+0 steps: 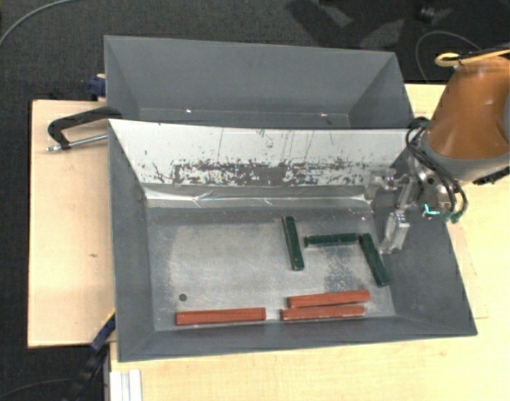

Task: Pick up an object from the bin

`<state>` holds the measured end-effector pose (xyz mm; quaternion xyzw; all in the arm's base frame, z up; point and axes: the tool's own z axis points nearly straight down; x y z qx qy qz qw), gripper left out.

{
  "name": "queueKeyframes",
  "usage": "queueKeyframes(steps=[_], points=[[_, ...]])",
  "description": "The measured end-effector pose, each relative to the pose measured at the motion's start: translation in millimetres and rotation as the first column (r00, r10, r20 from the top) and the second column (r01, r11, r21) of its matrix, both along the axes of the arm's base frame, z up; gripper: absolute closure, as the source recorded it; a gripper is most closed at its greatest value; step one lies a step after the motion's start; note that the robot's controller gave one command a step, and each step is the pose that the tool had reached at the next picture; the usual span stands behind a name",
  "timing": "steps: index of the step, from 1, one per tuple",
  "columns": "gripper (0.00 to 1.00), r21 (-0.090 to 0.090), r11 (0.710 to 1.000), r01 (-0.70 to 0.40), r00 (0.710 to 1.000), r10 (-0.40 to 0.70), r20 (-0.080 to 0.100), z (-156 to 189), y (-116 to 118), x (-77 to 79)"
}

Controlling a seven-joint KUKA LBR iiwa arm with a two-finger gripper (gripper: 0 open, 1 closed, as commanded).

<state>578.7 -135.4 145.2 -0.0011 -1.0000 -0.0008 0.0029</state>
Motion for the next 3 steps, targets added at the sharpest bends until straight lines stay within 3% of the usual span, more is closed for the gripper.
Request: queueKeyframes(steps=[1,2,3], points=[[0.00,0.003,0.985,-0.172,0.985,0.172,0.002,-77.7,44.6,8.3],[1.00,-0.001,0.985,-0.170,0.985,0.170,0.008,-74.2,42.3,9.7],[1.00,-0.006,0.916,-0.401,0.916,0.401,0.018,52.0,62.3,-4.5]])
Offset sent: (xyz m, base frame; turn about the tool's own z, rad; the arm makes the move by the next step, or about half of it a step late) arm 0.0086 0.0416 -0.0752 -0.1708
